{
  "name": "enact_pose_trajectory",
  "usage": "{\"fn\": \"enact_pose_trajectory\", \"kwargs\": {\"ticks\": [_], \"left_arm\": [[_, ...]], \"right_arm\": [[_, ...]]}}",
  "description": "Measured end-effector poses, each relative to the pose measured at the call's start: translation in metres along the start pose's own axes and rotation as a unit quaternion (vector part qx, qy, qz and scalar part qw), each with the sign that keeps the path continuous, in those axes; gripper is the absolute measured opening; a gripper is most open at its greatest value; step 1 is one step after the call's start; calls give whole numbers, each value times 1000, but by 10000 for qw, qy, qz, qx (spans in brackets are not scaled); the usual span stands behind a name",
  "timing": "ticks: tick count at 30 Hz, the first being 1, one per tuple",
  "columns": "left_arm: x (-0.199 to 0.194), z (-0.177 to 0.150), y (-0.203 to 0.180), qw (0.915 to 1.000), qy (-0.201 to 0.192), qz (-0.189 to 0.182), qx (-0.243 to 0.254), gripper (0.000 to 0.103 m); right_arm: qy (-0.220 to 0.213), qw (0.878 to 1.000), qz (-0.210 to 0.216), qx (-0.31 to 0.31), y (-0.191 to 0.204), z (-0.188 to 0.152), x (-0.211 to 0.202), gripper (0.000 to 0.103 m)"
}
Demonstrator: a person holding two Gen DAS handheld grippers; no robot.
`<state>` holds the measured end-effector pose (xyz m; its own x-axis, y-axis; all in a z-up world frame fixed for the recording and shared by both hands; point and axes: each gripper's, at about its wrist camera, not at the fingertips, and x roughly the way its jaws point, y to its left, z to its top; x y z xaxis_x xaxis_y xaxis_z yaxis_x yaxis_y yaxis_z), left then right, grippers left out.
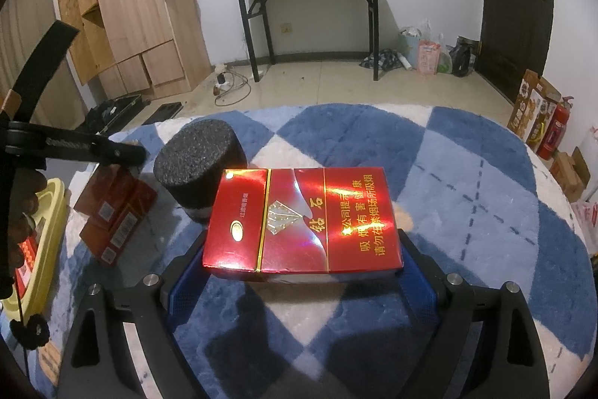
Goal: Organize rigid objects
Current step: 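Grasp the red-silver box with left tool while right tool grasps red-gold box, then carry both boxes to the yellow tray and release them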
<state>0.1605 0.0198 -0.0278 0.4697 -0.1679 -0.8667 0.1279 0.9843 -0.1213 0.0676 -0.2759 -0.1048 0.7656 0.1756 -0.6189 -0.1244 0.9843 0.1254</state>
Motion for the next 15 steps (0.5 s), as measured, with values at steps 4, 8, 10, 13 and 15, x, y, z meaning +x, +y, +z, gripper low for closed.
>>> {"fn": "enact_pose_trajectory", "kwargs": {"ticks": [4,8,10,13,15], "left_arm": [[-58,-6,25,9989,-462,5,-123,58],[-126,-30,81,9966,-619,300,-459,58],[-156,-50,113,9951,-613,672,-397,58],[-182,-89,162,9915,-483,1034,-619,58],[-187,-116,191,9879,-429,1141,-961,58]], "right_arm": [[-203,9997,110,-61,5,5,-11,91],[-546,9953,698,-380,34,18,-37,91],[-643,9870,1278,-732,70,31,-56,91],[-751,9701,1772,-1481,135,38,-82,91],[-568,9614,2022,-1780,176,37,-85,91]]}}
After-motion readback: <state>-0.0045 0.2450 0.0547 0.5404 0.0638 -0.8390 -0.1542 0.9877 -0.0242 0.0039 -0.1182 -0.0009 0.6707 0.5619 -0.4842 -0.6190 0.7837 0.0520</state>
